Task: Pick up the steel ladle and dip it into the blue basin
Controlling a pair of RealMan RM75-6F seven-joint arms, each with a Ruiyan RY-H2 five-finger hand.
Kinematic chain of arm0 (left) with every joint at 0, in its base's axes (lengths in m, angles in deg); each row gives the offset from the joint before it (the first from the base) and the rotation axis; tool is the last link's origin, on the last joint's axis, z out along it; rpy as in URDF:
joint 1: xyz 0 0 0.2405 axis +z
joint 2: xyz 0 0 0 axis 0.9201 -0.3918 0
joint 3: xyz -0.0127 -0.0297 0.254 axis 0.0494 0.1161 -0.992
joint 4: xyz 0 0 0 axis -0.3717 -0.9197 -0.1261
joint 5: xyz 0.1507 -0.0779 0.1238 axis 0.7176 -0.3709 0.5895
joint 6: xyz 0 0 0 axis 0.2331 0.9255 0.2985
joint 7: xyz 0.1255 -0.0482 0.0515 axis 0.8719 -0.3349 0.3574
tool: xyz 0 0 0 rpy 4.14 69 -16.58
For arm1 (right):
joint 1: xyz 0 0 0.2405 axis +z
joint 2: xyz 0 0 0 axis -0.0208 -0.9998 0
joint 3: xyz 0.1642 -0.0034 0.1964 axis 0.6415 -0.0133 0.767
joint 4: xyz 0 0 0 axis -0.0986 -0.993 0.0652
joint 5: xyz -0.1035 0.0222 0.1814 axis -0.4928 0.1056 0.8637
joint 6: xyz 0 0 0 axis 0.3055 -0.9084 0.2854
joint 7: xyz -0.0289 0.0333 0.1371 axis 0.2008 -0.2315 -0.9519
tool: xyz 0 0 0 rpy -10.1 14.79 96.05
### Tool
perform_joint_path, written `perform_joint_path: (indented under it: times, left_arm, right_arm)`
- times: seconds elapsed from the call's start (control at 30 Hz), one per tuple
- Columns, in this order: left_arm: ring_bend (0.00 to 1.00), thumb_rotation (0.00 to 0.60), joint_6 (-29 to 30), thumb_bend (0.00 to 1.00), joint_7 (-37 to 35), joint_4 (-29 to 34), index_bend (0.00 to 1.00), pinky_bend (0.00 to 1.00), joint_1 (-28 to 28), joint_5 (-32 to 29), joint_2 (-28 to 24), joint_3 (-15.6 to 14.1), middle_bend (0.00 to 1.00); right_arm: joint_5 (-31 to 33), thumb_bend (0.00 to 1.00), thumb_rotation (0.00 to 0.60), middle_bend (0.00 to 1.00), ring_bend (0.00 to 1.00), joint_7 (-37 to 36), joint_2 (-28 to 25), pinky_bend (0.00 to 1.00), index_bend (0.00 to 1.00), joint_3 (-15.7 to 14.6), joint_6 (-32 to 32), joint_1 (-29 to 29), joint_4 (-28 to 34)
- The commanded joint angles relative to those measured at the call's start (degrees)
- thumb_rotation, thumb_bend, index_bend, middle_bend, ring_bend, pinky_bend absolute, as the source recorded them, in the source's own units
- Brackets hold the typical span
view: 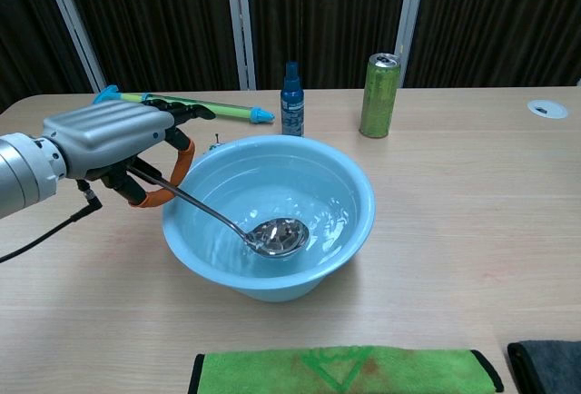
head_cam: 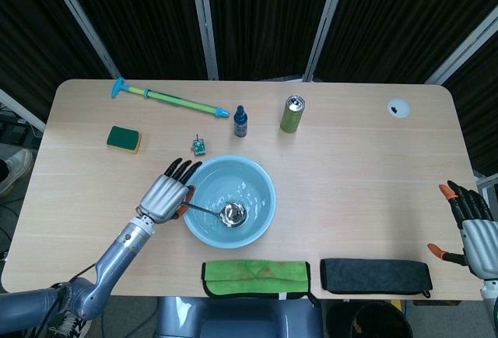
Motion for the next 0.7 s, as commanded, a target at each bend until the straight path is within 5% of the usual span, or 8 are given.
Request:
perform_joint_path:
  times: [0.03,0.7]
  left_arm:
    - [0.00,0.600,1.48,0.41,1.56,2.15,0.64,0.00,0.44,0.50,-1.82,-0.32,0.00]
    - [0.00,0.600,7.06,0.41,7.74,13.16,0.64,0.00,1.68,2.30,-10.37,-0.11,0.00]
  right_arm:
    - [-0.30,0.00,0.600,0.00,0.00,0.09,0.00,0.00,0.00,-0.14,-0.13,-0.06,0.05]
    - [-1.74,0.00,0.600,0.00,0.00,0.44,-0.30,0.00,0.00,-0.97,-0.91,-0.56,0.81]
